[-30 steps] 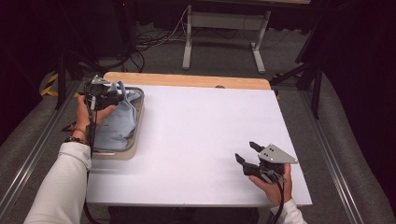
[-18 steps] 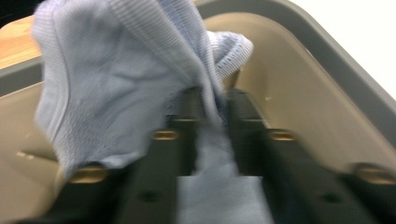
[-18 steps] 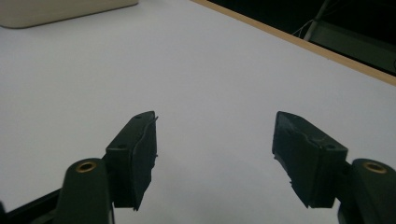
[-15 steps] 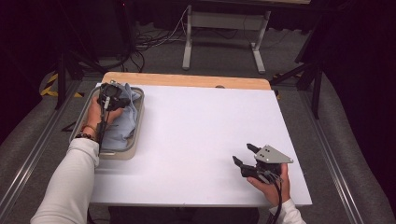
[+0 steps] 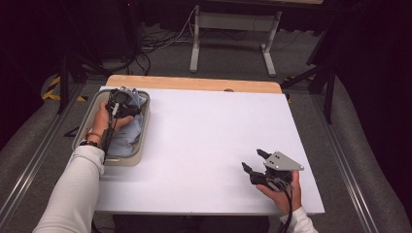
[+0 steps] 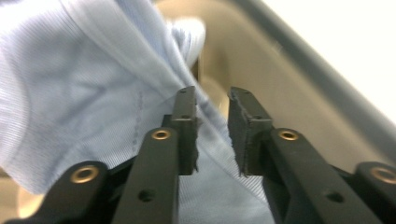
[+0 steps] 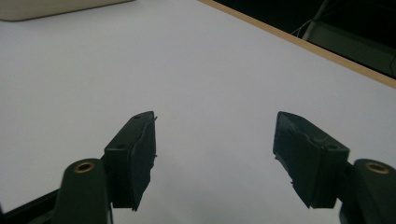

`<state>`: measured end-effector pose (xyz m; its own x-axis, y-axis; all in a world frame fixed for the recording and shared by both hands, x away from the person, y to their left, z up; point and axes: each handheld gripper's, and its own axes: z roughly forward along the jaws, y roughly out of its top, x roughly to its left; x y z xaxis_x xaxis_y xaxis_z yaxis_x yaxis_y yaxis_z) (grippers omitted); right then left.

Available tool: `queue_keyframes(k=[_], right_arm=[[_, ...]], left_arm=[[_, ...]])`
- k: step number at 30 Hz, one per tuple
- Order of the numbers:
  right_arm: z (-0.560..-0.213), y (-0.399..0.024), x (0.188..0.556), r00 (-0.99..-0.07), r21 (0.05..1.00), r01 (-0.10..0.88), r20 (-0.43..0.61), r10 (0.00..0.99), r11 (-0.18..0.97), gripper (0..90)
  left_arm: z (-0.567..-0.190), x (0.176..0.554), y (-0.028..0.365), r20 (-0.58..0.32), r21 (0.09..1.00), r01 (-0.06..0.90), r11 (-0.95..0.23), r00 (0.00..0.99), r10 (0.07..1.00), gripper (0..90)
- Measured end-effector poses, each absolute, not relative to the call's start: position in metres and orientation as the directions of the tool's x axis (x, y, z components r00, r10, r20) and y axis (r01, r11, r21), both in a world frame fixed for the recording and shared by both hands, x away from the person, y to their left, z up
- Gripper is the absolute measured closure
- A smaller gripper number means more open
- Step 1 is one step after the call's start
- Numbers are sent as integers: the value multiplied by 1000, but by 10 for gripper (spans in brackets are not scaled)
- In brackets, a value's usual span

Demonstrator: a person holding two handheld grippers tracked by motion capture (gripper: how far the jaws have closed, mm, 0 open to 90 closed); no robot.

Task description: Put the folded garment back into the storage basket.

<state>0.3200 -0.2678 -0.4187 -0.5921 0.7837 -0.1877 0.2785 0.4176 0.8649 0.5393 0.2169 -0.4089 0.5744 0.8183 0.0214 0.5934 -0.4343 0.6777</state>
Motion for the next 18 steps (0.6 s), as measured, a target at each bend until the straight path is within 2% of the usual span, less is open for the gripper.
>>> queue_keyframes(k=[3, 11, 12, 16, 18], right_arm=[[-418, -267, 319, -592, 865, 269, -198, 781, 423, 305], [-417, -265, 317, -600, 864, 259, -207, 772, 433, 305], [-418, -265, 317, -602, 863, 259, -207, 771, 434, 305], [-418, -263, 317, -606, 861, 258, -209, 768, 438, 305], [-418, -263, 317, -608, 861, 259, -206, 767, 437, 305]], left_arm=[[-403, 534, 221, 40, 712, 561, -422, 568, 822, 691], [-395, 516, 232, 77, 726, 522, -447, 584, 808, 752], [-393, 513, 235, 87, 728, 518, -449, 580, 810, 803], [-394, 507, 240, 117, 695, 537, -478, 571, 812, 891], [-396, 507, 241, 123, 672, 553, -492, 573, 811, 895]])
